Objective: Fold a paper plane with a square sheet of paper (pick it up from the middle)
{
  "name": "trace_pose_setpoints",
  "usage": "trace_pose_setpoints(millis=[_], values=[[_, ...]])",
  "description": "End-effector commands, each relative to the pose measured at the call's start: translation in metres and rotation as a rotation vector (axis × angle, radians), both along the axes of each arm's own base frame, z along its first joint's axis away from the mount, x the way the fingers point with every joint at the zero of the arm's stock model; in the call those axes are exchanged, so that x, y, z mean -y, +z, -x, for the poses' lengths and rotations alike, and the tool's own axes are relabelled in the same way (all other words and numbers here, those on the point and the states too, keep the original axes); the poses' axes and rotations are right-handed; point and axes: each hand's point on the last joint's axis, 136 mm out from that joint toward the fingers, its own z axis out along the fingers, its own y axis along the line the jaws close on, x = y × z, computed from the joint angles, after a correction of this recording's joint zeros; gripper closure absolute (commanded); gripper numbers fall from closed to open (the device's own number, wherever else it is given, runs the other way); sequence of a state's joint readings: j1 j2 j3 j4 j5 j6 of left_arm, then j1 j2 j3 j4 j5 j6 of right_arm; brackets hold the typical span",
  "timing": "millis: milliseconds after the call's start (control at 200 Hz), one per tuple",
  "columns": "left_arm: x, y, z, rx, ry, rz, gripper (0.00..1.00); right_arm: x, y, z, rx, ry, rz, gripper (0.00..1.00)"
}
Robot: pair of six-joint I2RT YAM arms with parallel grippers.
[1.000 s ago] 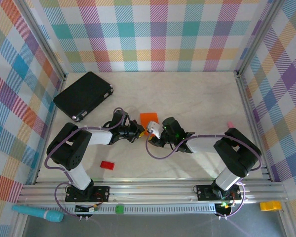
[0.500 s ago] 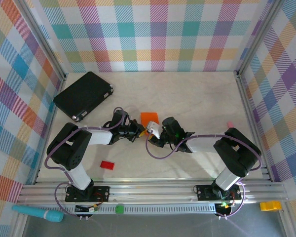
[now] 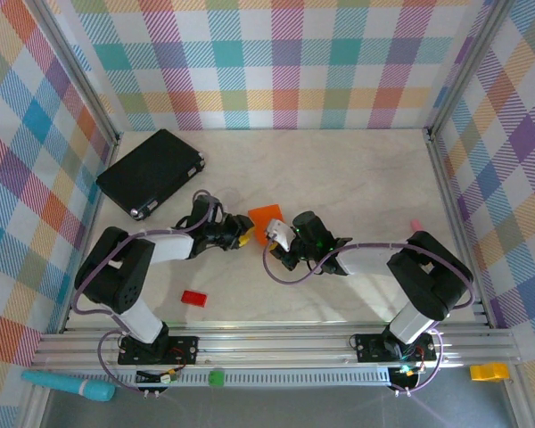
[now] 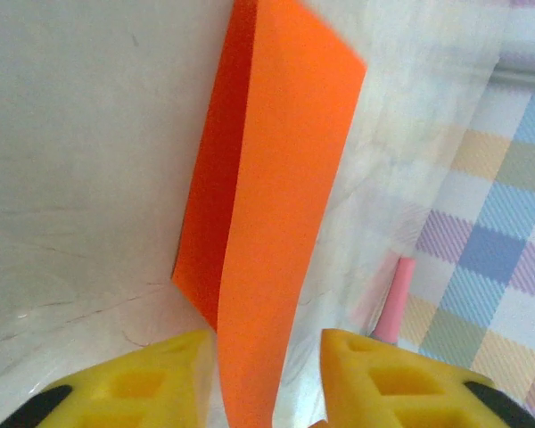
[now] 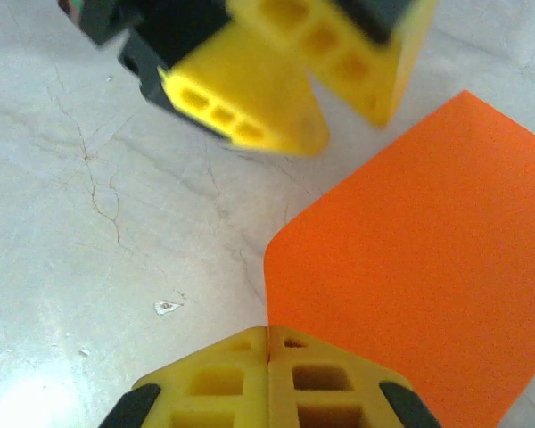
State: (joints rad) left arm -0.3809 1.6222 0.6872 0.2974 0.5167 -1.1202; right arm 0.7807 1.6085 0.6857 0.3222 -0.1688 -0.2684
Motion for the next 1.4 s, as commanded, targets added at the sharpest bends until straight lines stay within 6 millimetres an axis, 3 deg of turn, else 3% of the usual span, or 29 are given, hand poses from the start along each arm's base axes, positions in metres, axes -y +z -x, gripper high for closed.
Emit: trace_pose_setpoints(millis=[0,125,255,435,645,975,1400], values=[[-0.012,0.013,0.001,0.038,-0.037,-0.083,0.59,0.003,0.005,0.011,-0.083,-0.031,-0.028,0.98],[-0.005,0.025,-0.007,0.081,-0.092,-0.112,0.58,0.004,0.003,0.018,-0.164,-0.059,-0.036,0.98],[0.020,0.025,-0.012,0.092,-0.179,-0.107,0.60,0.004,-0.001,0.023,-0.254,-0.098,-0.054,0.97],[0.051,0.008,-0.018,0.077,-0.275,-0.153,0.67,0.000,-0.009,0.030,-0.349,-0.109,-0.070,0.98],[0.074,-0.020,-0.020,0.018,-0.362,-0.210,0.76,-0.012,-0.014,0.034,-0.483,-0.135,-0.117,1.00],[0.076,-0.059,-0.014,-0.062,-0.411,-0.295,0.84,-0.012,-0.020,0.032,-0.561,-0.215,-0.145,1.00],[0.067,-0.079,0.000,-0.133,-0.478,-0.380,0.86,0.013,-0.020,0.003,-0.468,-0.405,-0.118,1.00]])
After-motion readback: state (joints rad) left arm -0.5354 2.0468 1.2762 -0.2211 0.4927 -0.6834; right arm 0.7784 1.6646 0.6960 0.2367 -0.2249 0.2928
